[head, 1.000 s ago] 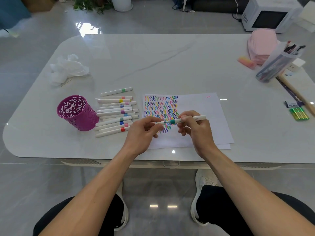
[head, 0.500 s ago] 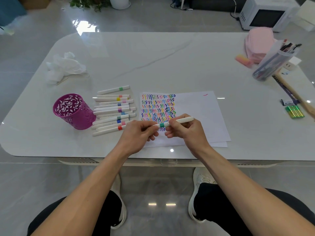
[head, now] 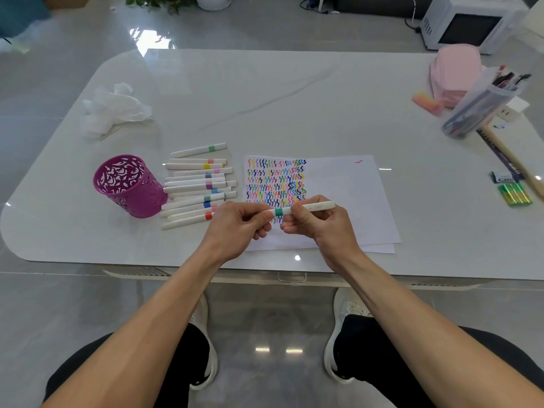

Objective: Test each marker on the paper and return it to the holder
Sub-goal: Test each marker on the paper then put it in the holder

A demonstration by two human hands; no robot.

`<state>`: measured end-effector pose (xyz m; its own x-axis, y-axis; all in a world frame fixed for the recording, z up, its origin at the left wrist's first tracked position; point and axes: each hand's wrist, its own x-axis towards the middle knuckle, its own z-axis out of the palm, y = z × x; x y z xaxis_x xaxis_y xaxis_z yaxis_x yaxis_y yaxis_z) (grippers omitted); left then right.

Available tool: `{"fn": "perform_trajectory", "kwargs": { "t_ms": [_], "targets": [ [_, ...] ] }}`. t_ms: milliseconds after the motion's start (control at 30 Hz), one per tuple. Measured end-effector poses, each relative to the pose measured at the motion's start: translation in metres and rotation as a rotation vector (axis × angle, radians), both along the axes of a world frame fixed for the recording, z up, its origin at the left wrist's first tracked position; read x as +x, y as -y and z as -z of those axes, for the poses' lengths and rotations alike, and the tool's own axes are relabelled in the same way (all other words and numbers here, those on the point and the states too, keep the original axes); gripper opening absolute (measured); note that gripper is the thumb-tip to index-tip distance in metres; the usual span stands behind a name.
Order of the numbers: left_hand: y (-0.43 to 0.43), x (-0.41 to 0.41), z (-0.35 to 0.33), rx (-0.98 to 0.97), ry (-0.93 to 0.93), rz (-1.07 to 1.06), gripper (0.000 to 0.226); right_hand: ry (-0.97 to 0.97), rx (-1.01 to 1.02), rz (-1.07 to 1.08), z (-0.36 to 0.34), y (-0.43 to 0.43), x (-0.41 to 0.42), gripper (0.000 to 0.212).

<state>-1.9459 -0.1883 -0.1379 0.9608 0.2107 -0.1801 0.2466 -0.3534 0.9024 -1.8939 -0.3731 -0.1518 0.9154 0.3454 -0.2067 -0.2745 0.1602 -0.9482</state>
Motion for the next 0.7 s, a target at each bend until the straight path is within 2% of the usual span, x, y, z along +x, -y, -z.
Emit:
{"fn": "perform_trajectory", "kwargs": {
  "t_ms": [100, 200, 267, 400, 467, 567, 633, 700],
  "targets": [
    [-0.005, 0.002, -0.007, -0.073, 0.045, -0.019, 0.01, -0.068, 0.055, 0.011, -0.004, -0.003, -0.001, 0.014],
    [-0.013, 0.003, -0.014, -0.14, 0.091, -0.095, 0.01, -0.103, 0.043, 0.033, -0.007, -0.007, 0.001, 0.029],
    [-0.02, 0.001, -0.016, -0.163, 0.125, -0.171, 0.013, -0.104, -0.015, 0.077, -0.007, -0.006, 0.005, 0.034],
    [-0.036, -0.008, -0.022, -0.144, 0.202, -0.352, 0.013, -0.016, -0.25, 0.146, -0.001, -0.001, 0.011, 0.027],
    [-0.043, -0.014, -0.027, -0.054, 0.286, -0.418, 0.014, 0.155, -0.516, 0.128, 0.006, -0.001, 0.011, 0.019],
    [-0.048, -0.024, -0.037, 0.09, 0.416, -0.496, 0.013, 0.539, -0.982, 0.041, 0.014, 0.001, 0.009, 0.006],
    [-0.052, -0.032, -0.044, 0.162, 0.486, -0.55, 0.013, 0.723, -1.118, -0.038, 0.018, -0.001, 0.005, 0.007],
    [-0.057, -0.039, -0.048, 0.237, 0.543, -0.599, 0.014, 0.831, -1.168, -0.101, 0.024, -0.006, 0.003, 0.012]
  ]
}}
